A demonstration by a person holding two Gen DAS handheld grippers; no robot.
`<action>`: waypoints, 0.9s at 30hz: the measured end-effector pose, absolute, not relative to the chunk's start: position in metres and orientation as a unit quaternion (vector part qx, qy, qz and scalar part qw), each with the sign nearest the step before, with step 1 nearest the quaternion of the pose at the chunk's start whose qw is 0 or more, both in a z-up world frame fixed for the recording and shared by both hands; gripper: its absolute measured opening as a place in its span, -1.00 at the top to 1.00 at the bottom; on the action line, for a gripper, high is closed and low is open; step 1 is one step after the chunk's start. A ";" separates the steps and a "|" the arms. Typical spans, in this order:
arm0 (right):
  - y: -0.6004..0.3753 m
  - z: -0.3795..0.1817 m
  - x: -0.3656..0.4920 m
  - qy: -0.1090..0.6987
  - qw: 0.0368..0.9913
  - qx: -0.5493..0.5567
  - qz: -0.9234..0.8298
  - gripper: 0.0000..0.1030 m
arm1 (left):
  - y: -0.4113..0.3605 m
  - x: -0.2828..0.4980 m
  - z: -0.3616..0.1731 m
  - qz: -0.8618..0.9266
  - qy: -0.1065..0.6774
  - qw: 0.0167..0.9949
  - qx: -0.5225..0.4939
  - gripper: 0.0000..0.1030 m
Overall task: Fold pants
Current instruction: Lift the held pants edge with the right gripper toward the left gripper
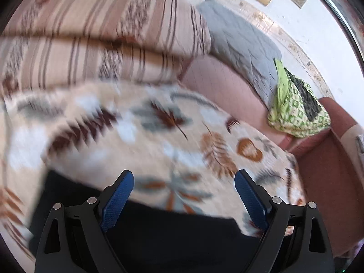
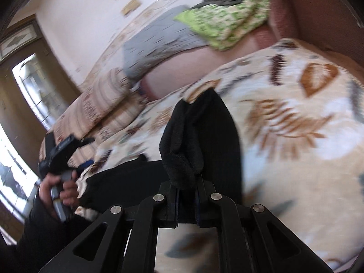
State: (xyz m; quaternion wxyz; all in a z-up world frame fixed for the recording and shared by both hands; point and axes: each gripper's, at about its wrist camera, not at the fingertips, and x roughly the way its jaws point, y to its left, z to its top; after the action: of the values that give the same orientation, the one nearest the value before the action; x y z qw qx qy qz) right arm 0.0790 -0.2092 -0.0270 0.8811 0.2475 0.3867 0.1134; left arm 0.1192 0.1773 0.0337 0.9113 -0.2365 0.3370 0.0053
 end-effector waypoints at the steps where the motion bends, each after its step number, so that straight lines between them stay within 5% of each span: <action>1: -0.201 -0.027 0.083 0.388 0.879 0.248 0.122 0.83 | 0.181 0.117 0.034 0.010 0.334 0.912 -0.237 -0.77; 18: -0.043 -0.064 0.131 0.484 0.836 0.140 0.218 0.80 | 0.161 0.126 0.007 -0.023 0.366 0.897 -0.248 -0.76; 20: -0.038 -0.071 0.129 0.488 0.833 0.134 0.223 0.72 | 0.152 0.128 0.007 -0.046 0.370 0.897 -0.239 -0.77; 22: -0.037 -0.072 0.122 0.475 0.837 0.130 0.238 0.20 | 0.139 0.127 0.010 -0.077 0.365 0.901 -0.222 -0.76; 24: -0.031 -0.067 0.117 0.470 0.833 0.132 0.260 -0.03 | 0.126 0.124 0.015 -0.113 0.353 0.905 -0.206 -0.77; 27: -0.024 -0.049 0.103 0.462 0.822 0.131 0.308 0.01 | 0.107 0.119 0.018 -0.187 0.345 0.900 -0.189 -0.76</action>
State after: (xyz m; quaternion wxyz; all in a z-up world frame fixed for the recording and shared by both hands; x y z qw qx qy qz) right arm 0.1025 -0.0239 -0.0490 0.8215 0.1313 0.4616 0.3080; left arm 0.1189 0.1069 0.0184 0.9002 -0.1890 0.3447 -0.1872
